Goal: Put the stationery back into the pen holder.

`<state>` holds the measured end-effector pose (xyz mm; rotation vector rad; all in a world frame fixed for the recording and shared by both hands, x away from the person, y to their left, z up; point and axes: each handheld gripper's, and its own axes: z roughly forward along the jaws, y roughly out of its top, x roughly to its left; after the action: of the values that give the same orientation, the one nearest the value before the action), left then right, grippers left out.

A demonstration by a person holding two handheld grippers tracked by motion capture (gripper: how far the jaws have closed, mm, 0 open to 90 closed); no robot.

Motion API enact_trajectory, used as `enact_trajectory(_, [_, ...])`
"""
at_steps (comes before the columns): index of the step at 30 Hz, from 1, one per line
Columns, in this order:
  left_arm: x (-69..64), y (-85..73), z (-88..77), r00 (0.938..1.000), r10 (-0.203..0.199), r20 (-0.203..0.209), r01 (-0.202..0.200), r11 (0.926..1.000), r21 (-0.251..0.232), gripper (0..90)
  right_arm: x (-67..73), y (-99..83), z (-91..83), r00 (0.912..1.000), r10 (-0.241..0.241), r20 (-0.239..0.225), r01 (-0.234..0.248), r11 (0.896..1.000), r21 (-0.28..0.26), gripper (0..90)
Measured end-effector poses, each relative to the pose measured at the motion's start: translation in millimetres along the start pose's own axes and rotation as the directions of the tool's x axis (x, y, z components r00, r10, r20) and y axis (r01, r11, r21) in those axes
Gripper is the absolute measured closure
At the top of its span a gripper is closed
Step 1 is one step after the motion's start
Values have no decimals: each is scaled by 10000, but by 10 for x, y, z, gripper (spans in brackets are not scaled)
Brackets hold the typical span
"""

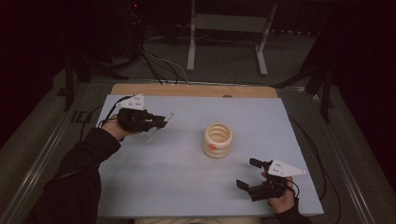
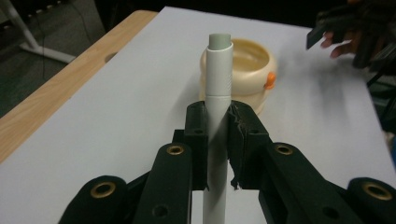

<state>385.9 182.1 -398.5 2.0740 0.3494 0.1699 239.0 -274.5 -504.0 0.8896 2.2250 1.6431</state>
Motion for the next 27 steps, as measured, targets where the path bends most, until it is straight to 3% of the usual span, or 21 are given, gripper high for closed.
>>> enact_trajectory(10, [-71, 44, 73, 9985, -477, 262, 503, 9927, -1097, 792, 3, -1, 5, 10000, 18, -23, -18, 10000, 16, 0])
enact_trajectory(22, [-123, 234, 121, 9939, -1075, 262, 1106, 9681, -2250, 793, 2, 1, 3, 10000, 19, -41, -19, 10000, -24, 0])
enact_trajectory(25, [-131, 277, 146, 9919, -1245, 239, 1265, 9600, -2499, 793, 0, 2, 1, 10000, 9, -30, -10, 10000, -39, 0])
enact_trajectory(27, [-132, 295, 164, 9904, -1364, 229, 1373, 9505, -2787, 793, -1, 2, 0, 10000, 10, -33, -10, 10000, -45, 0])
